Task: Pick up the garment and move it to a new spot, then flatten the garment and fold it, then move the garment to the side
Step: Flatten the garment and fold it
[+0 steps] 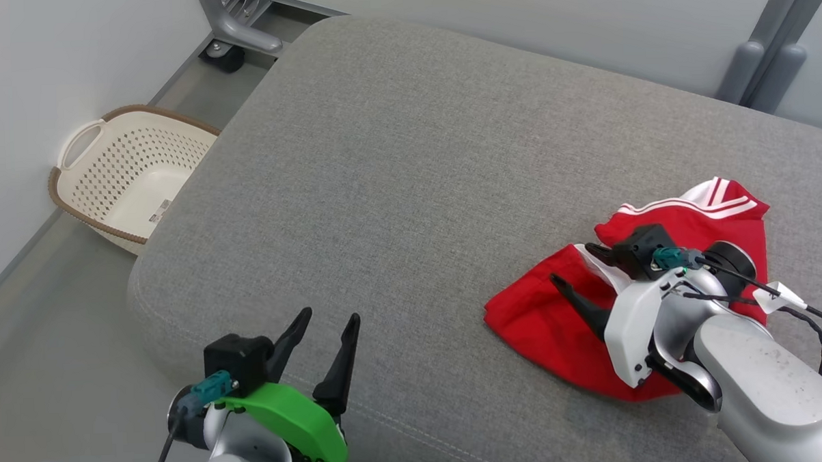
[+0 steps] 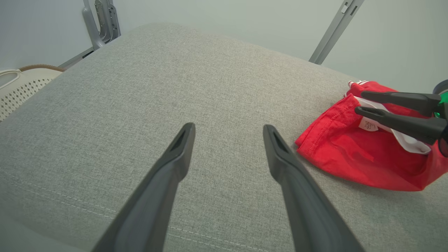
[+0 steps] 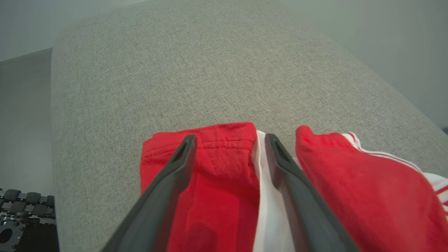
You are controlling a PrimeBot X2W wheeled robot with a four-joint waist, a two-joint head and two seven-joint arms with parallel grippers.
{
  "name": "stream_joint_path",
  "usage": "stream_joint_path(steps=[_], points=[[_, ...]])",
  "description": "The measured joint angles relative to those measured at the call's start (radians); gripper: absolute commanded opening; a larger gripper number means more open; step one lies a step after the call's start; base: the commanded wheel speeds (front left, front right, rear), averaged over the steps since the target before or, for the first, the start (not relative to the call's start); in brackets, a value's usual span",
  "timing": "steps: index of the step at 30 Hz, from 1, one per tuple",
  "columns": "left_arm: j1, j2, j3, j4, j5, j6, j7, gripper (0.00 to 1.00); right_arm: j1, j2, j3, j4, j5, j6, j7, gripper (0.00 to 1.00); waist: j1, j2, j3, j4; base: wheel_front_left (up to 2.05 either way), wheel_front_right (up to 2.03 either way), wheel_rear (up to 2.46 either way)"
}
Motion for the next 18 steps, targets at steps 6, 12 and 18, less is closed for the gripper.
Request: stream_joint_path(steps=[6, 12, 18], points=[[0.019, 0.014, 0.035, -0.021, -0.008, 0.000, -0.009, 1.00, 0.000, 0.000, 0.015, -0.007, 0.011, 0.000, 0.007, 1.00, 0.0000, 0.0000, -0.006, -0.008, 0.00, 0.00, 0.00], [0.030, 0.014, 0.042, -0.035, -0.008, 0.000, -0.012, 1.00, 0.000, -0.020, 0.009, -0.021, 0.022, 0.000, 0.007, 1.00, 0.0000, 0.0000, -0.008, -0.031, 0.00, 0.00, 0.00], [0.039, 0.013, 0.040, -0.055, -0.010, 0.001, -0.007, 1.00, 0.009, -0.037, 0.008, -0.022, 0.031, 0.000, 0.016, 1.00, 0.0000, 0.0000, -0.004, -0.053, 0.00, 0.00, 0.00]])
